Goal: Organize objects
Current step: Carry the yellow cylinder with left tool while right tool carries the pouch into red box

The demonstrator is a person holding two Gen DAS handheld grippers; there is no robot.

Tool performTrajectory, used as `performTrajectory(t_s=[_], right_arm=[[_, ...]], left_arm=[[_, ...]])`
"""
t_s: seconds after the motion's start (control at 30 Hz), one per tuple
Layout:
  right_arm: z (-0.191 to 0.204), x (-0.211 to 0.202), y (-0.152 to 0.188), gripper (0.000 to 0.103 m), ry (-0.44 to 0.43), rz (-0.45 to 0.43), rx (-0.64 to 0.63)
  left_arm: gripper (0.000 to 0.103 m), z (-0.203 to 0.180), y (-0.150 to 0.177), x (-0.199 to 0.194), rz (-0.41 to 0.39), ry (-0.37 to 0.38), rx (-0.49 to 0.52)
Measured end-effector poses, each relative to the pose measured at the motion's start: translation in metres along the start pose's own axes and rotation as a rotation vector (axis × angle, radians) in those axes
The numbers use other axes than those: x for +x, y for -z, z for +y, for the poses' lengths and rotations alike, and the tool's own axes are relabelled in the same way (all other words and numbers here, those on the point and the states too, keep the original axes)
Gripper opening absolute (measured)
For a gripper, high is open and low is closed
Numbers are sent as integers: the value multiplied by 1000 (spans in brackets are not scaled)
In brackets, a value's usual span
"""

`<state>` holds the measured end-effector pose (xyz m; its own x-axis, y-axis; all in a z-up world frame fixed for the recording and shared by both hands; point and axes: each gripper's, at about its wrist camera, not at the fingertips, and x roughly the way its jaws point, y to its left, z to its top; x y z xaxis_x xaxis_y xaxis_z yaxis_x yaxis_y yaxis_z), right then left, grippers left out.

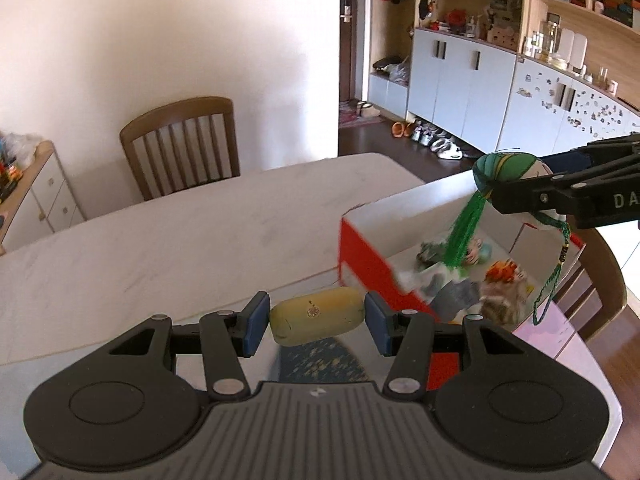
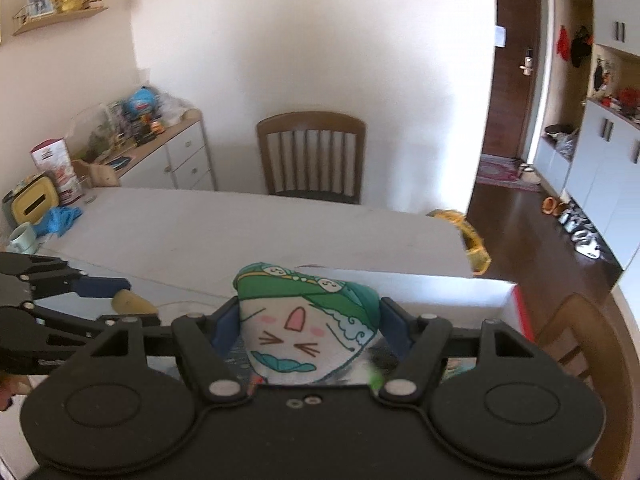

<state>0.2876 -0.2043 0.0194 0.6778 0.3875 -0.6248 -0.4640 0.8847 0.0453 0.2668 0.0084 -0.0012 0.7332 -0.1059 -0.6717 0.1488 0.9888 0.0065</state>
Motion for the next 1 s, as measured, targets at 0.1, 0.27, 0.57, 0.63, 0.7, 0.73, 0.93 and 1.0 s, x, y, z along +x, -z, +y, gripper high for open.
performTrajectory(t_s=[0.1, 0.27, 0.57, 0.63, 0.7, 0.73, 0.93, 1.0], right_arm=[[-18, 0, 2, 70, 20, -6, 5], [-50, 4, 7, 70, 53, -1, 8], [-94, 26, 32, 70, 87, 40, 37], [-99, 33, 39, 70, 93, 54, 34], [-102, 39, 44, 70, 100, 64, 22], [-101, 41, 47, 70, 109, 68, 11], [-102, 56, 64, 71, 94, 112, -24], [-102, 60, 71, 71, 85, 133, -31]], left_arm=[[51, -18, -11, 3, -6, 7, 22], [51, -47, -28, 18, -10, 23, 54], [51, -93, -52, 63, 18, 56, 90], [51, -102, -55, 75, 31, 56, 98], [51, -109, -57, 86, 43, 53, 102], [51, -113, -58, 94, 52, 49, 104], [51, -127, -60, 125, 87, 36, 101], [51, -132, -61, 134, 98, 32, 100]])
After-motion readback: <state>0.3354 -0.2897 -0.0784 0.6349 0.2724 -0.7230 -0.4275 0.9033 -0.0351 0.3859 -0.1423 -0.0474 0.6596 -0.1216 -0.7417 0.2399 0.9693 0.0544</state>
